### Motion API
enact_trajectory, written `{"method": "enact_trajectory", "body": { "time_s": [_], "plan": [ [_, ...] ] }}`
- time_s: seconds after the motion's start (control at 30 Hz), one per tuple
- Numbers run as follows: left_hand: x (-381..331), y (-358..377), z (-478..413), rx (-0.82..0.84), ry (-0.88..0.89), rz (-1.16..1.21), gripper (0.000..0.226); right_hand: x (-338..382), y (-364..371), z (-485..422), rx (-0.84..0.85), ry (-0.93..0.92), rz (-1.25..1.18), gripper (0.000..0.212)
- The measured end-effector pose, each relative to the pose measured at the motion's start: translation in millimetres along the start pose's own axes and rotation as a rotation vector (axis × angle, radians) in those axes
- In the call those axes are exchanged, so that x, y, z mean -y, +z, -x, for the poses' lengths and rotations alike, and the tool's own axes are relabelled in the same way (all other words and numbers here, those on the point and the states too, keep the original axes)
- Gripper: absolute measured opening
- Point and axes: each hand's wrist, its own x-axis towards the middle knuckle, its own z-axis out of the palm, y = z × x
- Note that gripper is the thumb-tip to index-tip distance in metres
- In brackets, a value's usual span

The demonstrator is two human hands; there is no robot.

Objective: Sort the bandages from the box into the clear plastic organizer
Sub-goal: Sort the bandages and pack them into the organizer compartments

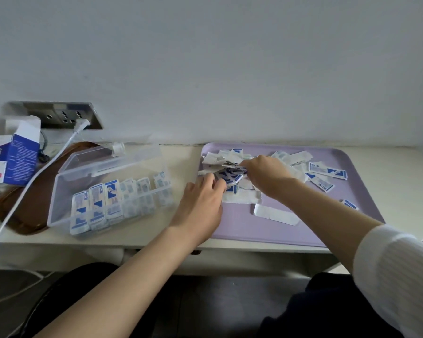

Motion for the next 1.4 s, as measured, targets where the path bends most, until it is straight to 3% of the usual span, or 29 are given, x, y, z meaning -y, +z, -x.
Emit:
{"method": "enact_trajectory", "body": {
  "time_s": [0.13, 0.23, 0.47, 0.77, 0.97, 1.07, 1.2, 1.4],
  "plan": [
    [-12, -7, -7, -0.164, -0.006, 0.058, 0.027, -7, -8, 19, -0.070, 0.005, 0.027, 0.024],
    [-16, -7, -7, -0.199, -0.006, 0.074, 0.036, -11, -10, 33, -0.108, -0.053, -0.005, 0.030],
    [-25, 7, 13, 0.111, -0.027, 0.067, 0.033, -14, -3, 60, 0.027, -0.179, -0.166, 0.027],
    [-26, 15, 28, 0.308, -0.073, 0.072, 0.039, -35, -9, 70, -0.004, -0.043, -0.110, 0.030],
    [-28, 7, 20, 0.224, -0.160, 0.172, 0.034, -41, -19, 74, -0.047, 0.114, -0.212, 0.024],
    [-31, -5, 15, 0.080, -0.213, 0.282, 0.044, -39, -24, 77, -0.067, 0.084, -0.191, 0.024],
    [-36, -18, 2, -0.126, -0.129, 0.327, 0.059, -28, -27, 79, -0.054, 0.010, -0.160, 0.024],
    [-34, -9, -13, 0.076, -0.077, 0.189, 0.049, -16, -31, 82, 0.032, -0.047, -0.252, 0.024]
  ]
}}
